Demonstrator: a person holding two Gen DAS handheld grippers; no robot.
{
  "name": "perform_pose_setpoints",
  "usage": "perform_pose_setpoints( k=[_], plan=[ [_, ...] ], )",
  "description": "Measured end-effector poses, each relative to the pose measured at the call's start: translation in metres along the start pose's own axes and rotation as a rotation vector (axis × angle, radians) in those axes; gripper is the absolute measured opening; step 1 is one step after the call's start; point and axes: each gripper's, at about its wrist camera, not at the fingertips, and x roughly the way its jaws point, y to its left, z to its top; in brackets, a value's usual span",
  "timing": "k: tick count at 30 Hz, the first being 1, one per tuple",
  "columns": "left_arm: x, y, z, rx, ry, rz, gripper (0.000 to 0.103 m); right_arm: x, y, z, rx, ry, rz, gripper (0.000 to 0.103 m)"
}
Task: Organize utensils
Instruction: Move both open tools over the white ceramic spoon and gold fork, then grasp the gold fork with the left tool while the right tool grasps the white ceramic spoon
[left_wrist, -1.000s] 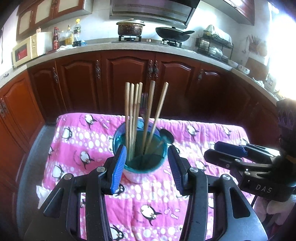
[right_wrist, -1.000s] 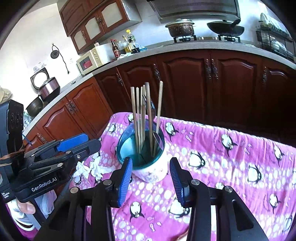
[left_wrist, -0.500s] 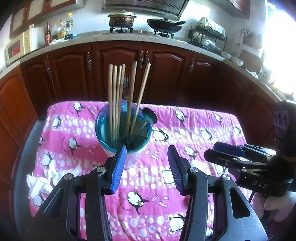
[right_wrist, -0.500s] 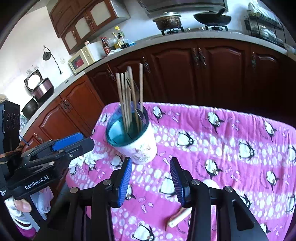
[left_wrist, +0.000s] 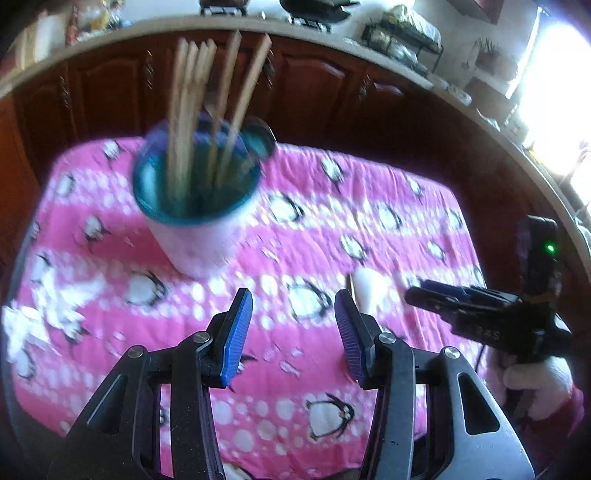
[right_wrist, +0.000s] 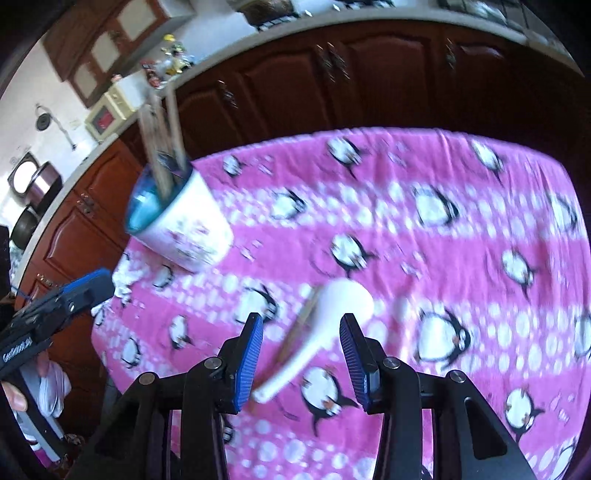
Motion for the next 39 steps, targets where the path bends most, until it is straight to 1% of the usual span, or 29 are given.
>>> perform_pose_setpoints(
  k=[3,7,11,14,16,17,19,21,22,23,24,28,34,37,38,39],
  plan=[
    [0.02,-0.009,-0.006,0.021,0.057,-0.044,0.046,0.011,-0.012,-0.008,0.025,0.026,-0.017,0.041],
    [0.049,-0.024,-0.01,0.056,0.124,-0.093,0.046,0.018,-0.023,-0.015,0.07,0.038,-0.008,0.041],
    [0.084,-0.04,-0.007,0.097,0.19,-0.102,0.046,0.015,-0.03,-0.018,0.09,0.034,0.008,0.041],
    [0.104,-0.052,-0.006,0.125,0.225,-0.108,0.045,0.011,-0.035,-0.019,0.093,0.031,0.006,0.041],
    [0.117,-0.059,-0.005,0.143,0.24,-0.084,0.04,0.01,-0.039,-0.019,0.096,0.035,0.005,0.041],
    [0.126,-0.062,-0.004,0.147,0.254,-0.075,0.034,0.01,-0.039,-0.02,0.097,0.037,0.006,0.041],
    [0.137,-0.064,-0.005,0.153,0.276,-0.071,0.03,0.013,-0.042,-0.019,0.098,0.041,0.008,0.041],
    [0.148,-0.061,-0.007,0.143,0.298,-0.055,0.021,0.016,-0.042,-0.018,0.099,0.046,0.012,0.041],
    [0.149,-0.058,-0.007,0.13,0.287,-0.06,0.018,0.018,-0.042,-0.018,0.1,0.049,0.016,0.041],
    [0.149,-0.057,-0.006,0.121,0.283,-0.061,0.011,0.02,-0.041,-0.018,0.101,0.052,0.019,0.041],
    [0.147,-0.054,-0.005,0.111,0.281,-0.065,0.009,0.023,-0.04,-0.018,0.1,0.058,0.024,0.041],
    [0.132,-0.035,-0.008,0.103,0.261,-0.042,0.008,0.031,-0.035,-0.019,0.085,0.085,0.041,0.041],
    [0.097,0.014,-0.028,0.071,0.244,0.009,0.008,0.044,-0.009,-0.024,0.011,0.14,0.08,0.041],
    [0.081,0.031,-0.037,0.033,0.235,0.013,0.008,0.048,0.003,-0.027,-0.028,0.141,0.058,0.041],
    [0.077,0.036,-0.041,0.024,0.235,0.013,0.008,0.048,0.005,-0.028,-0.041,0.144,0.062,0.041],
    [0.073,0.041,-0.044,0.019,0.23,0.017,0.008,0.048,0.008,-0.03,-0.049,0.162,0.085,0.041]
  ],
)
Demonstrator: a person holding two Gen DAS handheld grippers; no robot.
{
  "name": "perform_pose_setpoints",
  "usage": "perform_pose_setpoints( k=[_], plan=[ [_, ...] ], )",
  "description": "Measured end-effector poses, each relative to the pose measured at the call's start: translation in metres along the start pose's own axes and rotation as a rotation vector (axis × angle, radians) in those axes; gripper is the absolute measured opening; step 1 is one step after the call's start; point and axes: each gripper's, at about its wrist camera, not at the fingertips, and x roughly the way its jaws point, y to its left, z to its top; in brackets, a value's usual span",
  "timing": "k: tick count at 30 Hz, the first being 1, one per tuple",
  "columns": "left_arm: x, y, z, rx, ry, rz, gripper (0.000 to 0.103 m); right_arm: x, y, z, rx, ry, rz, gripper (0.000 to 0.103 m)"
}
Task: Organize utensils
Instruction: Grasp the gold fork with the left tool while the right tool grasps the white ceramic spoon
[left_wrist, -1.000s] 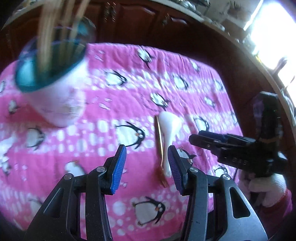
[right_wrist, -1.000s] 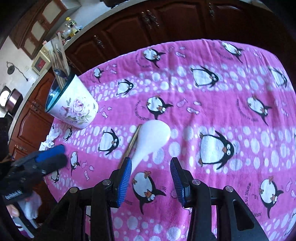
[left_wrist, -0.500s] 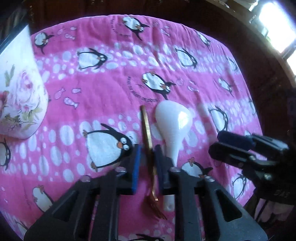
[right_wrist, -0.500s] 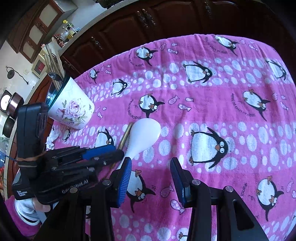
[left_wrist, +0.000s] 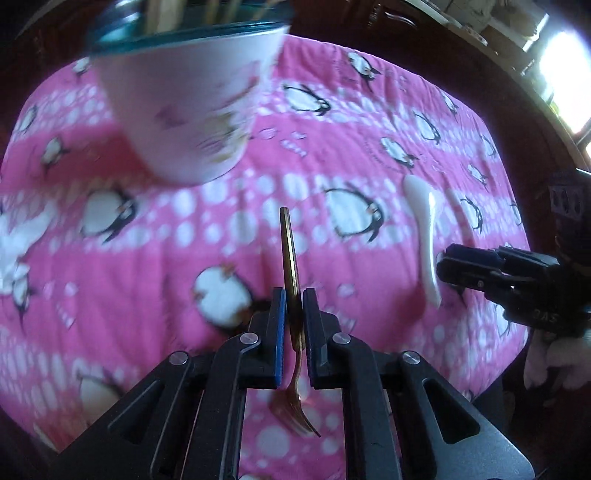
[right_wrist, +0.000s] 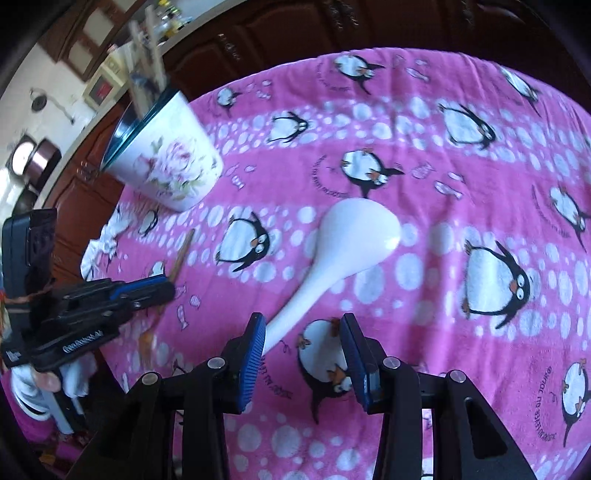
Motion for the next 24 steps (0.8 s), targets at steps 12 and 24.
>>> perform_pose_setpoints(
  k=[12,24],
  plan=[
    [-0.003,0.014,-0.015,-0.063,-0.005,-0.02,0.014,0.009,0.03,-0.007,0.023,0.004,0.191,0.041],
    [-0.012,0.023,-0.014,-0.055,-0.011,-0.022,0.026,-0.003,0.046,-0.004,-0.437,0.074,-0.039,0.041]
  ],
)
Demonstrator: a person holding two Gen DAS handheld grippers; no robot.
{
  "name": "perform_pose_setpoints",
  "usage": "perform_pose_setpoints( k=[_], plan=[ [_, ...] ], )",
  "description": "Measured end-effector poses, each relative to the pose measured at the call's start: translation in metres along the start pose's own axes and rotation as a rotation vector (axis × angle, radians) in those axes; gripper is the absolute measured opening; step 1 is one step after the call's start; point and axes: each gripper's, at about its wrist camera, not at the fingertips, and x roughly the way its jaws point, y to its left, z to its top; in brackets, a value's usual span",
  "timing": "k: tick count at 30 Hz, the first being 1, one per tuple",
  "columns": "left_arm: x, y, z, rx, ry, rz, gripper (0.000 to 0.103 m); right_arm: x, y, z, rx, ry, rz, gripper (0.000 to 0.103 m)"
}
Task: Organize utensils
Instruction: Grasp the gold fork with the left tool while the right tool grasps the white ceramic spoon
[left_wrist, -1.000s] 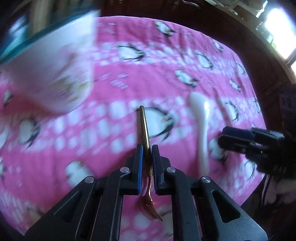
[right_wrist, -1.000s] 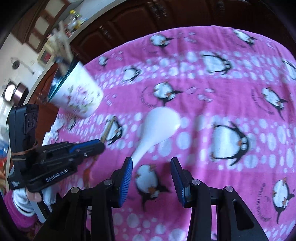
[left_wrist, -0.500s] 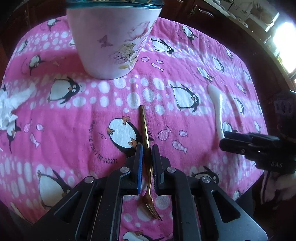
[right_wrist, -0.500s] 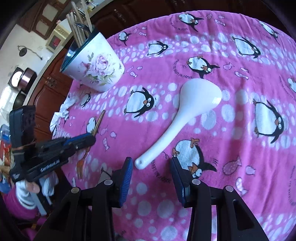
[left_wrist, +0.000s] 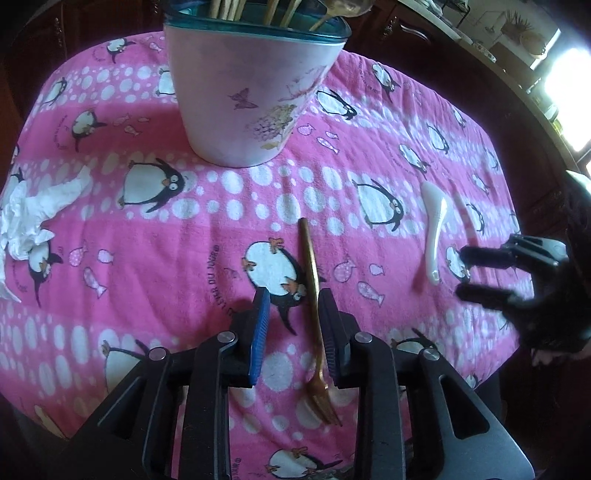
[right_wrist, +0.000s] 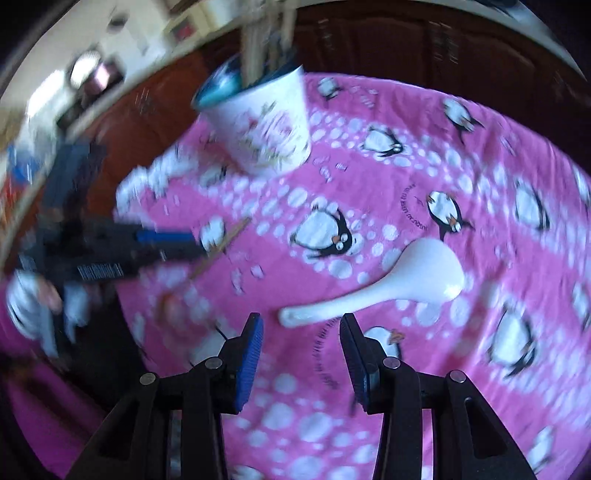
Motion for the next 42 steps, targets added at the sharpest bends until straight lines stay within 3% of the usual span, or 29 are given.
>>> perform_pose_setpoints(
  k=[3,7,10,17,24,34,37,40,42],
  plan=[
    [0.004,-0.007,0.006,0.017,0.0,-0.007,0.028,0.008,0.001,-0.003,-0.04,0.043,-0.015,0.041],
    [0.02,-0.017,0.015,0.046,0.034,0.036,0.028,0.023,-0.008,-0.001,0.04,0.044,-0.027,0.041],
    [0.023,-0.016,0.018,0.041,0.02,0.097,0.027,0.033,-0.012,0.019,0.11,-0.007,-0.041,0.04],
    [0.013,0.001,0.013,-0.01,0.005,0.11,0.027,0.044,-0.037,0.072,0.213,-0.08,-0.023,0.039],
    [0.007,0.007,0.012,-0.021,-0.017,0.07,0.03,0.02,-0.04,0.08,0.06,-0.079,-0.046,0.039],
    [0.02,0.0,0.033,0.001,0.03,0.071,0.03,0.066,-0.014,0.105,-0.185,0.025,-0.037,0.039],
    [0.028,-0.006,0.038,0.033,0.055,0.096,0.03,0.08,-0.017,0.107,-0.181,0.076,-0.029,0.027],
    [0.033,-0.009,0.038,0.059,0.054,0.118,0.011,0.08,-0.023,0.108,-0.125,0.049,-0.017,0.016],
    [0.034,-0.009,0.037,0.071,0.044,0.116,0.01,0.074,-0.031,0.108,-0.075,0.03,-0.016,0.012]
  ],
)
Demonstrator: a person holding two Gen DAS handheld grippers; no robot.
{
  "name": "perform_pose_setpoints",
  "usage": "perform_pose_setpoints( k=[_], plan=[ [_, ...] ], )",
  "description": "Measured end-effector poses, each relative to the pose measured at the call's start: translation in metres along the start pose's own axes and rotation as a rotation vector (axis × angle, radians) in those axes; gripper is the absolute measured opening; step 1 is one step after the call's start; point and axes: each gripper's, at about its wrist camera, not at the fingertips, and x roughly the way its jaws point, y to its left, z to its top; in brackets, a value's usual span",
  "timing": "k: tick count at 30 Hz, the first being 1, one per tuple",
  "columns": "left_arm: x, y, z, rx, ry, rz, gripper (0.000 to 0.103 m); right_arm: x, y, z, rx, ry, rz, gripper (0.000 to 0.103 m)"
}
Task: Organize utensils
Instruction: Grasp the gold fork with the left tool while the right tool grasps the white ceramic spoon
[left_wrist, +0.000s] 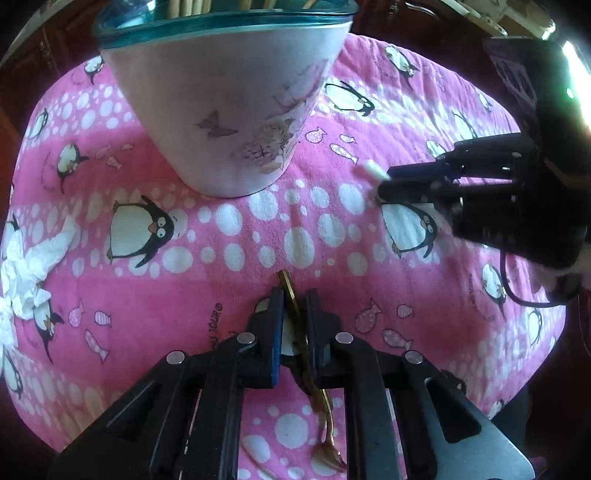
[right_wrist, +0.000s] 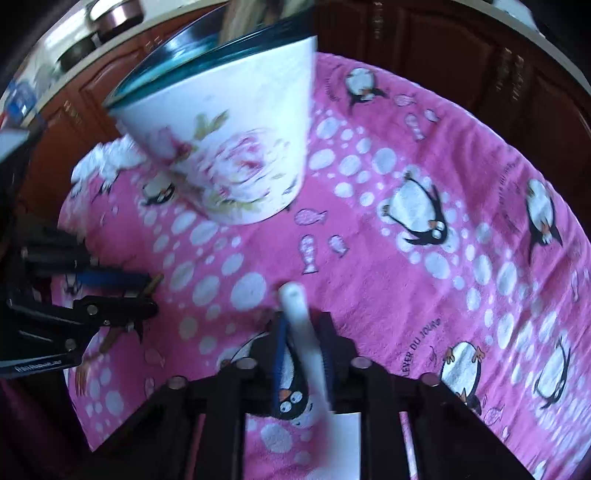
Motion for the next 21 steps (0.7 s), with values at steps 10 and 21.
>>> perform_pose_setpoints(
  k=[10,21],
  plan=[
    [-0.062,0.012,0.005,-0.07,-0.152,-0.094,0.006,-0.083,-0.007,-0.025,0.15,-0.198,0.043,0.012],
    [-0.125,0.011,0.001,-0.064,-0.277,-0.131,0.006,-0.143,0.012,-0.045,0.323,-0.404,0.194,0.012]
  ],
)
